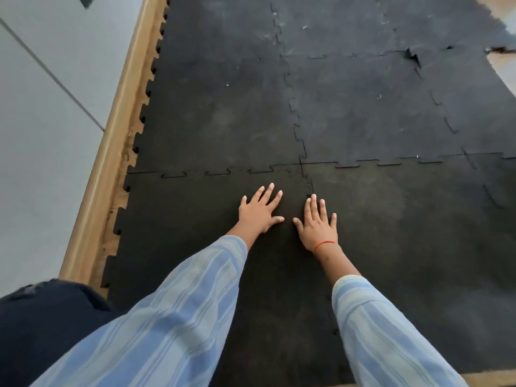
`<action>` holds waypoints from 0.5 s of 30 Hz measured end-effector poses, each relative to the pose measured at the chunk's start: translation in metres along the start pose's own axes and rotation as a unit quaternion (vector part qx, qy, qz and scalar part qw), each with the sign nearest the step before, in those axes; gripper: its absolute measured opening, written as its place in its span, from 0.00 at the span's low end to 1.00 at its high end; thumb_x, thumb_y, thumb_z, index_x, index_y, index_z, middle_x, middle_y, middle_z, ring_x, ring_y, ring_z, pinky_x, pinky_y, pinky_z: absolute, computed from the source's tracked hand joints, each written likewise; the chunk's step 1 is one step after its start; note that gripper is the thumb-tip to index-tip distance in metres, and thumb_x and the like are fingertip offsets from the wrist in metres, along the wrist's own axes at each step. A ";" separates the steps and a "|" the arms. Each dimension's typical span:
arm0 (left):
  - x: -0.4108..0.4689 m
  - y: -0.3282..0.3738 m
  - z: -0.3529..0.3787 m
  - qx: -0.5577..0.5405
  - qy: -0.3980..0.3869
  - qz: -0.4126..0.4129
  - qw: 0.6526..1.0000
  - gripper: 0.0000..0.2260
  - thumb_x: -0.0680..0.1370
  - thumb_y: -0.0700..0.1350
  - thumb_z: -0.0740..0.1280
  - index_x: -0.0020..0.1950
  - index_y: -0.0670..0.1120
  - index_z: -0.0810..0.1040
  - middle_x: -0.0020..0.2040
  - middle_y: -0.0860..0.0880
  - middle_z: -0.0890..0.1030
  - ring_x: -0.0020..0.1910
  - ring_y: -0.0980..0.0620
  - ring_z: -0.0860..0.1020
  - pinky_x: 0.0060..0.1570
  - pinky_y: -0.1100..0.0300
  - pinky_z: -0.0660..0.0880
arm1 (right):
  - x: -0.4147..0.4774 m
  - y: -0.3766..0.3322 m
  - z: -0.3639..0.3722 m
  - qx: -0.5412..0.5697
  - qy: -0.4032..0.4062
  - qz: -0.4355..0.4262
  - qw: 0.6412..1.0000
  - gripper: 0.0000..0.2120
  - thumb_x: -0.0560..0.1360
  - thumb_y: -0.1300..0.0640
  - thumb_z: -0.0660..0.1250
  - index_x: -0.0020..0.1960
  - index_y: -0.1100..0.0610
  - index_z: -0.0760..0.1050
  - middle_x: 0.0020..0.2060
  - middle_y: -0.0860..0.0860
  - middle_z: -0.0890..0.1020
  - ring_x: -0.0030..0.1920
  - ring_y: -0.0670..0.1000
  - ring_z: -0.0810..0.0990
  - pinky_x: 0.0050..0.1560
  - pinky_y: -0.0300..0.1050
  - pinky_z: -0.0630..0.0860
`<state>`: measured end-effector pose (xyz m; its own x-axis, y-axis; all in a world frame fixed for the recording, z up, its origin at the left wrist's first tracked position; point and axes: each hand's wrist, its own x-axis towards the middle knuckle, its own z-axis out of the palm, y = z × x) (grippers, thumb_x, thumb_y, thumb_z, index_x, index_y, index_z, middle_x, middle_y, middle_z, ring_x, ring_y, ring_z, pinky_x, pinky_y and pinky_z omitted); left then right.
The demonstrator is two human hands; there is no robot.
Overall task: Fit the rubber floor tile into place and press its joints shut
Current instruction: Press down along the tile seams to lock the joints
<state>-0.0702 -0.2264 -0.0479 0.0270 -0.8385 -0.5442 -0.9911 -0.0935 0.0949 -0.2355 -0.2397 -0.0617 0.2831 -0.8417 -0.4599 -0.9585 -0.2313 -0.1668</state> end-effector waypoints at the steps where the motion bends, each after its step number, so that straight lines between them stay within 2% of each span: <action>1: 0.003 -0.007 -0.006 -0.010 -0.011 -0.019 1.000 0.36 0.79 0.65 0.54 0.79 0.56 0.37 0.79 0.53 0.34 0.79 0.49 0.40 0.75 0.41 0.49 | 0.007 0.000 -0.006 -0.006 -0.013 -0.009 1.000 0.33 0.81 0.41 0.45 0.78 0.55 0.36 0.78 0.49 0.37 0.78 0.52 0.36 0.76 0.62 0.42; 5: 0.014 -0.017 -0.015 -0.026 -0.034 -0.030 0.999 0.44 0.75 0.68 0.60 0.79 0.53 0.35 0.78 0.52 0.32 0.79 0.48 0.37 0.75 0.39 0.48 | 0.034 -0.005 -0.027 -0.011 -0.053 -0.017 0.998 0.42 0.76 0.32 0.51 0.78 0.53 0.36 0.77 0.46 0.35 0.77 0.51 0.35 0.73 0.67 0.42; 10: 0.022 -0.026 -0.016 -0.035 -0.046 0.005 0.998 0.44 0.77 0.65 0.61 0.79 0.51 0.35 0.78 0.51 0.32 0.78 0.48 0.37 0.74 0.39 0.47 | 0.063 -0.022 -0.056 -0.063 -0.114 -0.001 0.991 0.54 0.69 0.30 0.62 0.78 0.56 0.35 0.77 0.48 0.35 0.78 0.51 0.37 0.74 0.65 0.41; 13: 0.021 -0.041 -0.026 -0.062 -0.041 0.016 0.997 0.47 0.76 0.61 0.67 0.80 0.45 0.38 0.79 0.50 0.35 0.79 0.49 0.41 0.76 0.43 0.50 | 0.070 -0.023 -0.067 -0.092 -0.114 -0.034 0.989 0.56 0.68 0.30 0.64 0.78 0.57 0.36 0.78 0.50 0.36 0.78 0.51 0.38 0.75 0.63 0.41; 15: 0.018 -0.058 -0.028 -0.083 -0.027 -0.037 0.996 0.53 0.72 0.62 0.71 0.79 0.42 0.38 0.79 0.47 0.35 0.79 0.48 0.40 0.76 0.44 0.50 | 0.070 -0.023 -0.063 -0.126 -0.090 -0.109 0.982 0.52 0.70 0.31 0.62 0.78 0.56 0.37 0.78 0.49 0.37 0.78 0.50 0.38 0.76 0.62 0.41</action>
<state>-0.0083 -0.2512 -0.0398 0.0871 -0.7967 -0.5981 -0.9514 -0.2445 0.1872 -0.1963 -0.3240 -0.0346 0.4615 -0.6649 -0.5873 -0.8466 -0.5278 -0.0678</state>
